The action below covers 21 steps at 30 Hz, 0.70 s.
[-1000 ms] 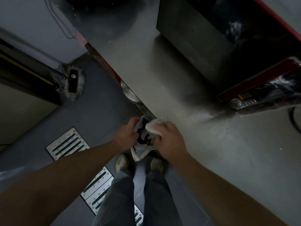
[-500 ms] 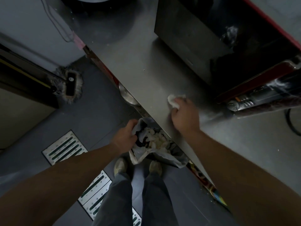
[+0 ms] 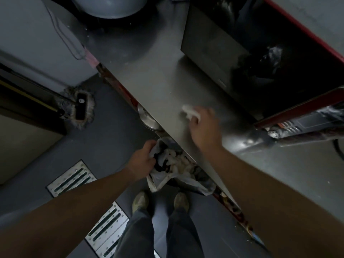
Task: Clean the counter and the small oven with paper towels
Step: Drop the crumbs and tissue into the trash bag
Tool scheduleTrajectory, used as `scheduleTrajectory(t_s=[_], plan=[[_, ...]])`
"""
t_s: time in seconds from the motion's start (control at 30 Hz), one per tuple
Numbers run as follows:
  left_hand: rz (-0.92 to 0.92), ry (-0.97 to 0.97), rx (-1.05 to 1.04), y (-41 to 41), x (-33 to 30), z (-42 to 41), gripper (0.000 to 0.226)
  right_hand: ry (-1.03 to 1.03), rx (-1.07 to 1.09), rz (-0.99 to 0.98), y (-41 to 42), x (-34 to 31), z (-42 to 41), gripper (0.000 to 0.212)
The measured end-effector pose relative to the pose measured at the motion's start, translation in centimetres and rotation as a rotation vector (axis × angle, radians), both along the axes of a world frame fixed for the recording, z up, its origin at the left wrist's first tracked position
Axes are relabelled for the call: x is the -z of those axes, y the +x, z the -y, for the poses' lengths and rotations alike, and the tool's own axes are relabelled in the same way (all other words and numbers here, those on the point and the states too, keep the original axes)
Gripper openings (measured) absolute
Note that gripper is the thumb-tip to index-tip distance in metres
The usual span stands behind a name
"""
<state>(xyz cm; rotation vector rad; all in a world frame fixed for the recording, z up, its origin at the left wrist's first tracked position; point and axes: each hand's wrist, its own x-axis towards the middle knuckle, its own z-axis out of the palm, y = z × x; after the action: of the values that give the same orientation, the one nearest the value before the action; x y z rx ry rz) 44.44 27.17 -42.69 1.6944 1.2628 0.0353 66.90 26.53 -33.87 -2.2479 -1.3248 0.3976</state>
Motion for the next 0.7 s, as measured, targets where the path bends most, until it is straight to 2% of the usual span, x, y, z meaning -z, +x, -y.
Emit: scheduleTrajectory(t_s=[0.1,0.2,0.33,0.47,0.7], plan=[[0.006,0.013,-0.031,-1.2,0.4,-2.0,0.050,0.002,0.011,0.112,2.4,0.4,-5.6,0.036],[-0.002,0.043,-0.038,-2.3,0.5,-4.2,0.048,-0.046,0.046,0.134,3.9,0.9,-11.5,0.039],[0.028,0.081,-0.019,-2.9,0.4,-6.7,0.051,-0.173,-0.062,0.166,3.4,2.0,-15.5,0.042],[0.044,0.087,-0.010,-2.7,0.7,-8.3,0.051,-0.174,-0.147,0.130,0.5,2.4,-13.2,0.045],[0.088,0.040,0.025,-2.1,-0.4,-7.7,0.048,-0.089,-0.536,0.077,-6.9,2.4,-0.7,0.039]])
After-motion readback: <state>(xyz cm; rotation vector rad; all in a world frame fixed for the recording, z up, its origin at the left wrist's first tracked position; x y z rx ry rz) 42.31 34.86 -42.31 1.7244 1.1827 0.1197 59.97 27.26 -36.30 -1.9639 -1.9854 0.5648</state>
